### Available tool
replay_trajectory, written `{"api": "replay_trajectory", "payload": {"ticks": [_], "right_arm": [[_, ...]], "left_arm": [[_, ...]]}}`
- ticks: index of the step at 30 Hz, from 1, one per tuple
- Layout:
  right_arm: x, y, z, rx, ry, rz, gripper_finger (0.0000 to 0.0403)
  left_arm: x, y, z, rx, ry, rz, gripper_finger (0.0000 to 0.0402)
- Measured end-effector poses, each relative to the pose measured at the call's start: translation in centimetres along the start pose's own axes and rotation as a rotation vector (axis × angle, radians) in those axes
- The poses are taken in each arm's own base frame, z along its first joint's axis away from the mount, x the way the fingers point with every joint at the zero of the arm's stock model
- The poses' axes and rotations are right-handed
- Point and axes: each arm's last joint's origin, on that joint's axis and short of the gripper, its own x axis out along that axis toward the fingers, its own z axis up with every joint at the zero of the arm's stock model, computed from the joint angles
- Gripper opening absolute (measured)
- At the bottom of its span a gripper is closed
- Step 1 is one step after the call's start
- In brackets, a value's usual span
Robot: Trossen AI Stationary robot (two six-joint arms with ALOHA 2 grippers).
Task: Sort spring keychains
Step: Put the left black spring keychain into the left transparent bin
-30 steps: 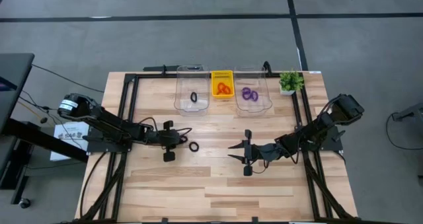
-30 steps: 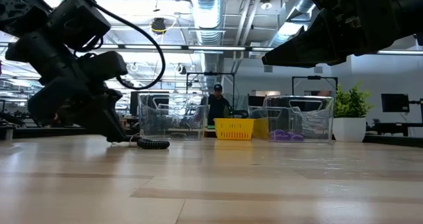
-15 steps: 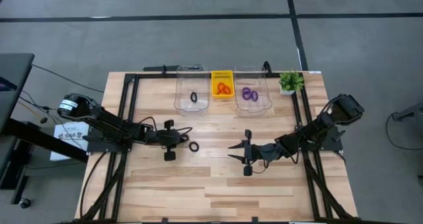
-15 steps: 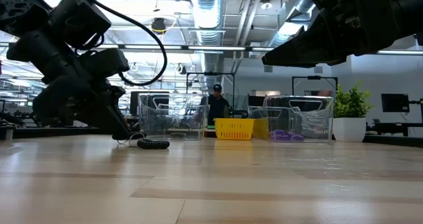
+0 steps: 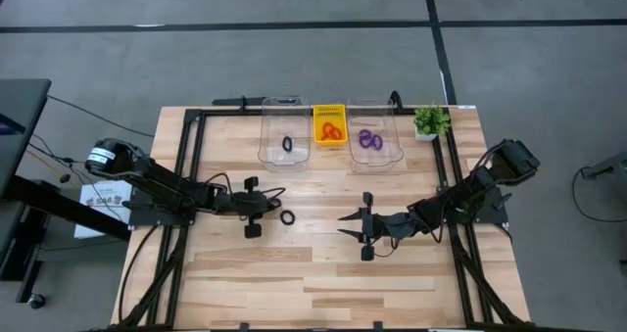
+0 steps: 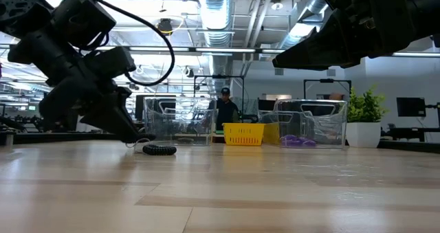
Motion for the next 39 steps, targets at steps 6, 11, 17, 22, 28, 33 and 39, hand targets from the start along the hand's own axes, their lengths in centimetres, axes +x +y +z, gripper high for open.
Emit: {"api": "replay_trajectory", "payload": {"ticks": [6,11,17,22,28,33,39], "right_arm": [[0.0,0.0,0.0,0.000,0.001,0.000,0.0120],[0.0,0.0,0.0,0.007,0.001,0.000,0.0120],[0.0,0.0,0.0,0.007,0.001,0.000,0.0120],[0.0,0.0,0.0,0.007,0.001,0.000,0.0120],[0.0,0.0,0.0,0.007,0.001,0.000,0.0120],[0.0,0.0,0.0,0.008,0.001,0.000,0.0120],[0.0,0.0,0.0,0.008,0.001,0.000,0.0120]], "left_arm": [[0.0,0.0,0.2,-0.006,-0.017,-0.001,0.0034],[0.0,0.0,0.4,0.008,-0.040,-0.001,0.0036],[0.0,0.0,0.9,0.004,-0.093,-0.001,0.0036],[-0.1,0.0,1.6,0.008,-0.162,0.000,0.0036],[-0.2,0.0,2.1,0.010,-0.211,0.002,0.0036],[-0.3,0.0,2.6,-0.006,-0.260,-0.001,0.0037],[-1.0,-0.3,4.3,0.002,-0.453,-0.147,0.0037]]}}
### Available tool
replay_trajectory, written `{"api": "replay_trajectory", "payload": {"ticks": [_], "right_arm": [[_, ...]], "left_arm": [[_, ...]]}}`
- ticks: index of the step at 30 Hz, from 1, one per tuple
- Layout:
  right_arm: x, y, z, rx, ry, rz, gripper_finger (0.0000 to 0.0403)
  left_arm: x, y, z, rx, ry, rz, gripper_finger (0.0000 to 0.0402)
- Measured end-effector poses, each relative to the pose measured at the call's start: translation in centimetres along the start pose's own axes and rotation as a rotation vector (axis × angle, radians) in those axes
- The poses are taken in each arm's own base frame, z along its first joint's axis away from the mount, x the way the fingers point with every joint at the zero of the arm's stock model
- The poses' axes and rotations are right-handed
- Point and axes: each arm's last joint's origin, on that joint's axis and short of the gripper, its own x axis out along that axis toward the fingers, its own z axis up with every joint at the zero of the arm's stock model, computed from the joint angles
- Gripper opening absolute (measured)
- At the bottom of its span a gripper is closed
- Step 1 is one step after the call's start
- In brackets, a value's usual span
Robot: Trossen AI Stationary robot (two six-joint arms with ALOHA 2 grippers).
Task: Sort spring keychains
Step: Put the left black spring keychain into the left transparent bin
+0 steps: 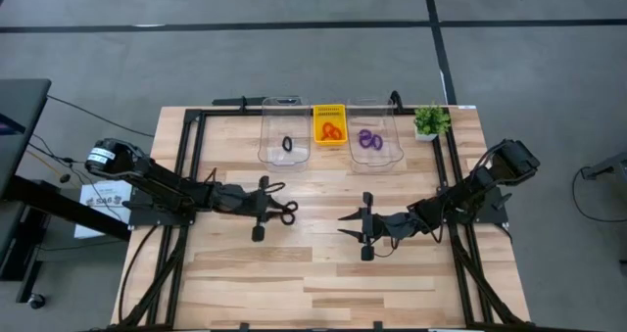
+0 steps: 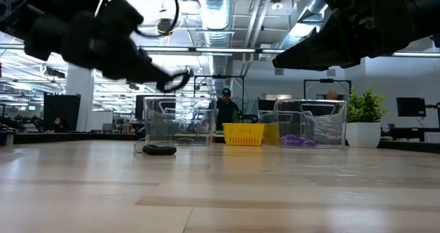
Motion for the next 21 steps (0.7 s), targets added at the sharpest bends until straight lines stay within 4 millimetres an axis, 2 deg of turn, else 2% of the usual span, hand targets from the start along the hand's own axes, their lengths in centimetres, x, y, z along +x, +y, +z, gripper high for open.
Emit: {"api": "replay_trajectory", "payload": {"ticks": [5,21], "right_arm": [[0.00,0.00,0.00,0.000,0.000,0.000,0.0120],[0.00,0.00,-0.01,0.000,0.000,0.000,0.0120]], "left_arm": [[-0.05,-0.27,0.82,0.012,-0.093,-0.111,0.0037],[-0.06,-0.27,0.88,0.012,-0.099,-0.115,0.0037]]}}
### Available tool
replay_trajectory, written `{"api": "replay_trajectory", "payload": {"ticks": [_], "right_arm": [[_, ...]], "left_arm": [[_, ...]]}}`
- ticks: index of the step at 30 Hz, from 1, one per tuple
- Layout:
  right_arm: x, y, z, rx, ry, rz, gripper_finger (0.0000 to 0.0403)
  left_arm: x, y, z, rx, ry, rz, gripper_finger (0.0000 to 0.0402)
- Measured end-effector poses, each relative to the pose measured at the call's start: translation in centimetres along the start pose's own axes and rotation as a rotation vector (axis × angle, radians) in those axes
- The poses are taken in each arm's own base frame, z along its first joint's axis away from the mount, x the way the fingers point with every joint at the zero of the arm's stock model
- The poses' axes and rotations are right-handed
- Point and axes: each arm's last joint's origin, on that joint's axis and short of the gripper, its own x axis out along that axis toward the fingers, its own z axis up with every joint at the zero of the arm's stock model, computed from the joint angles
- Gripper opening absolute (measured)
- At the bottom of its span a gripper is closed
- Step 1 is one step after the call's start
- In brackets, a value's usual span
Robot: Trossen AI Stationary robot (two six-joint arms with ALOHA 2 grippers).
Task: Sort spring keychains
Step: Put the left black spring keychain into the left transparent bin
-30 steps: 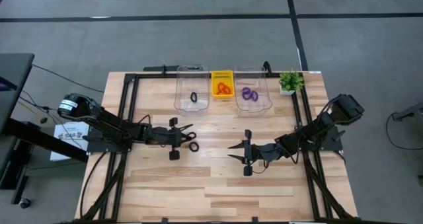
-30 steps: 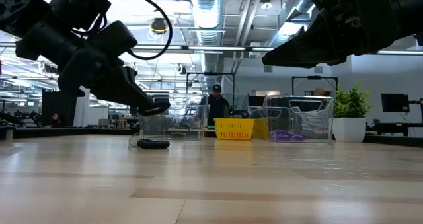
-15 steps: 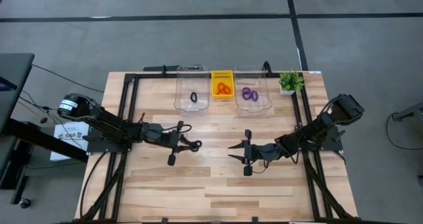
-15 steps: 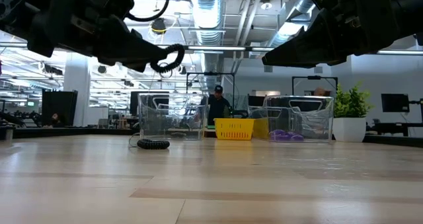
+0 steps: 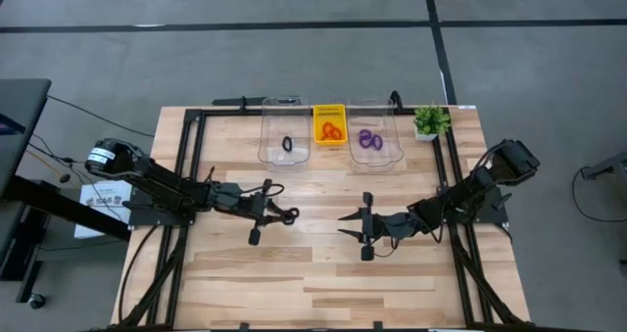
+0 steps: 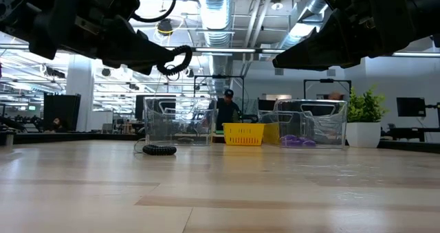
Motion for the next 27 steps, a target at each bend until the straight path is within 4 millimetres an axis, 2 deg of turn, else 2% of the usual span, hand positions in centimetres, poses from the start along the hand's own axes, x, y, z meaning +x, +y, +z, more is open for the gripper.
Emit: {"api": "replay_trajectory", "payload": {"ticks": [22,27], "right_arm": [[0.00,0.00,0.00,0.000,0.001,0.000,0.0120],[0.00,0.00,0.00,0.000,0.001,0.000,0.0120]], "left_arm": [[0.00,0.02,-0.01,0.009,0.001,0.003,0.0037],[-0.01,0.19,-0.04,0.032,0.008,0.062,0.0037]]}}
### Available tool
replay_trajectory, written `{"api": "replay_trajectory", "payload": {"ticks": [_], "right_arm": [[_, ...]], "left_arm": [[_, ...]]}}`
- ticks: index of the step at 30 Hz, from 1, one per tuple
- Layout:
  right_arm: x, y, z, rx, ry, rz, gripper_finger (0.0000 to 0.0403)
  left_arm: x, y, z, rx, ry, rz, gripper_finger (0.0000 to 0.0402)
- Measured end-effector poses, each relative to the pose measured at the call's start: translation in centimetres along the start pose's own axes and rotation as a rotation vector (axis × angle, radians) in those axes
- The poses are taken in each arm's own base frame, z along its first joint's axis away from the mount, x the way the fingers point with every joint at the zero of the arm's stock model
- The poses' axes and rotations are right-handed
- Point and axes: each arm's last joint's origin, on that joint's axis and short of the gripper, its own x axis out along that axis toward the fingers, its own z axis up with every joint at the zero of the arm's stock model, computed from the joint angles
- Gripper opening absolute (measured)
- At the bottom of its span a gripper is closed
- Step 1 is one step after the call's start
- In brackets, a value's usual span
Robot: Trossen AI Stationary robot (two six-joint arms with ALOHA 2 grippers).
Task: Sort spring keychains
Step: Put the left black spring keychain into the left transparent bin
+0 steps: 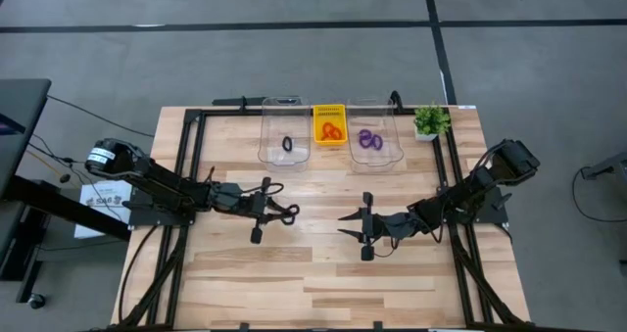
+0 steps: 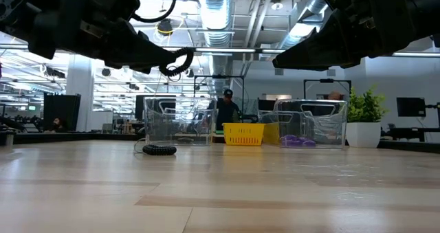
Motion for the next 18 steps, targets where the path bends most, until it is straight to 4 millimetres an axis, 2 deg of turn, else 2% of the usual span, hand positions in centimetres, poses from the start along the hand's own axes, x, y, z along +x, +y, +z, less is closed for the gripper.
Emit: {"api": "replay_trajectory", "payload": {"ticks": [5,9,18], "right_arm": [[0.0,0.0,0.0,0.000,0.000,0.000,0.0120],[0.0,0.0,0.0,0.000,0.000,0.000,0.0120],[0.0,0.0,0.0,-0.001,0.002,0.000,0.0120]], "left_arm": [[-0.1,0.9,-0.1,-0.002,0.028,0.247,0.0037],[-0.2,2.0,-0.2,-0.077,0.042,0.458,0.0037],[-0.3,2.5,-0.3,-0.128,0.036,0.486,0.0037]]}}
